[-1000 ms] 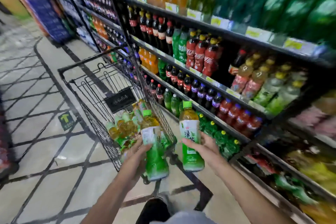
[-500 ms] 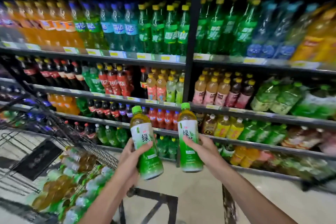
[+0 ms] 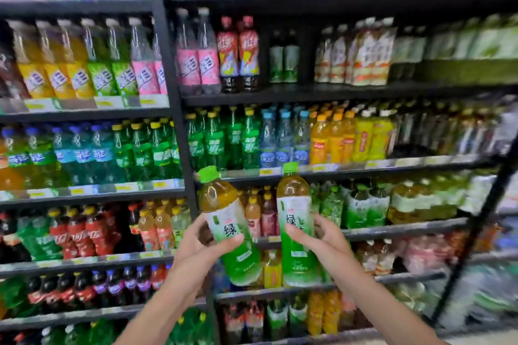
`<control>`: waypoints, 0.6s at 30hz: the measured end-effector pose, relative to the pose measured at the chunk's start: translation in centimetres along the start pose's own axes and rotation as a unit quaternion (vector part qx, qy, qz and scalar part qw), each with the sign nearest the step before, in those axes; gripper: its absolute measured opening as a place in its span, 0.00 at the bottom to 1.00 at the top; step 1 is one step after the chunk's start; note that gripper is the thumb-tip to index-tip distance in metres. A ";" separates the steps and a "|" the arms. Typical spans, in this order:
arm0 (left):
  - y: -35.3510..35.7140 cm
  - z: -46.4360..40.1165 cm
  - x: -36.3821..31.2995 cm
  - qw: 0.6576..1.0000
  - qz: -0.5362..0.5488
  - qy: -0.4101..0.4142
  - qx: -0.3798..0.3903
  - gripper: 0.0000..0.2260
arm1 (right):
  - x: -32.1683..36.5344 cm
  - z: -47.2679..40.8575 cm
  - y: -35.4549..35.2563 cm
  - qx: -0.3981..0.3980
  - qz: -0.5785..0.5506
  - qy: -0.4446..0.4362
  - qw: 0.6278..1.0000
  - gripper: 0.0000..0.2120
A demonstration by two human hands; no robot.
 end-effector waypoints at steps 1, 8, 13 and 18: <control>1.8 -0.4 -1.7 1.000 -0.012 0.023 -0.006 0.33 | 1.0 -0.8 -2.0 -0.003 0.002 -0.018 1.000 0.22; 15.0 -1.7 -12.7 0.983 -0.095 0.157 -0.011 0.24 | 8.9 -7.0 -15.2 0.004 0.032 -0.121 0.992 0.28; 20.6 -2.3 -18.2 0.965 -0.150 0.212 -0.032 0.24 | 13.1 -11.1 -21.2 0.008 0.026 -0.188 0.982 0.25; 23.4 -3.6 -23.1 0.942 -0.205 0.262 -0.045 0.23 | 14.4 -15.3 -24.0 -0.004 0.034 -0.229 0.973 0.30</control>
Point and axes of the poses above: each hand's wrist, its own z-axis away from the middle knuckle, its own y-axis out of the palm, x = y × z, the point moved 9 cm from there along -z, towards the middle knuckle, and after that the axes turned 15 degrees about -y, right-handed, at the moved point
